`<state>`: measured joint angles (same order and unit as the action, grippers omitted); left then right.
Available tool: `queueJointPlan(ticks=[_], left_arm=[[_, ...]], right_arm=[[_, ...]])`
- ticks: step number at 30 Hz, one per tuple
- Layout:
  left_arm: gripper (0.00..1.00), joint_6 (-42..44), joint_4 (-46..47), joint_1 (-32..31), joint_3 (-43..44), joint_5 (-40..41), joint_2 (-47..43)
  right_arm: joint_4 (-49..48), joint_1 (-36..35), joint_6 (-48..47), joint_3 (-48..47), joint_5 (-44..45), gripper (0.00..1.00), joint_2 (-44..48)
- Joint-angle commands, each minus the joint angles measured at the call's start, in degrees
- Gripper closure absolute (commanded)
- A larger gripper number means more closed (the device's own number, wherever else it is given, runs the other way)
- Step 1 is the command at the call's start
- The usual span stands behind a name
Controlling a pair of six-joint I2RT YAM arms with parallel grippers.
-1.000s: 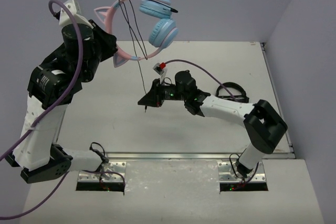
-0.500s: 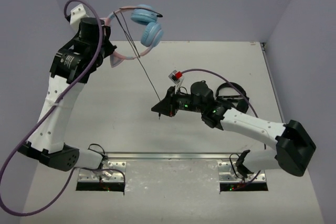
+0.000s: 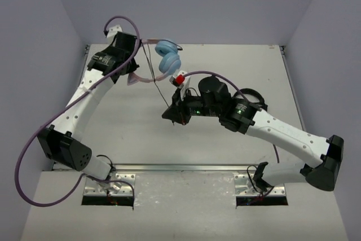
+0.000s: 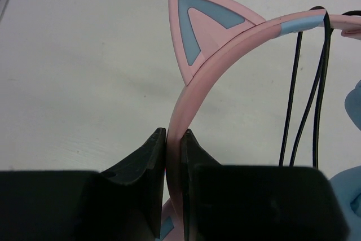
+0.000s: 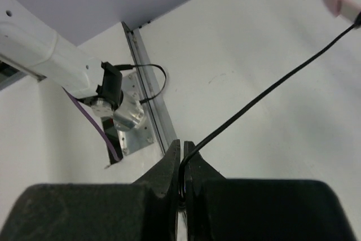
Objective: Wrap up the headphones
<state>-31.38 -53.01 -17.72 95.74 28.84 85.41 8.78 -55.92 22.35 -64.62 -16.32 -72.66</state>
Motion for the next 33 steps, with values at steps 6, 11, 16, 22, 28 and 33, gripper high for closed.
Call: queueJointPlan(ticks=[6,11,16,22,28,33], left_arm=[[1.0,15.81,21.19,-9.39,-21.2,-15.76,-7.17],[1.0,18.64,19.27,-22.78,-27.61,-13.73,-12.18],[1.0,16.44,22.95,-26.58,-35.0,-19.25,-23.06],[1.0,18.71,22.78,-26.85,-36.86,-27.24,-29.42],[0.99,22.58,17.34,-27.28,-35.45,-36.31,-28.72],[1.0,24.43,13.56,-27.46,-35.45,-32.36,-28.98]], right_arm=[[27.94,-0.77,-25.67,-19.31,6.46,0.99,-3.1],[32.96,-0.77,-34.12,-20.37,13.92,0.99,-3.1],[31.05,-0.77,-36.85,-13.46,16.23,0.99,1.02],[22.97,-0.68,-39.31,-3.42,24.39,0.99,7.62],[15.93,0.37,-43.18,0.81,31.78,0.99,9.91],[14.95,0.46,-46.42,0.99,34.07,0.97,10.35]])
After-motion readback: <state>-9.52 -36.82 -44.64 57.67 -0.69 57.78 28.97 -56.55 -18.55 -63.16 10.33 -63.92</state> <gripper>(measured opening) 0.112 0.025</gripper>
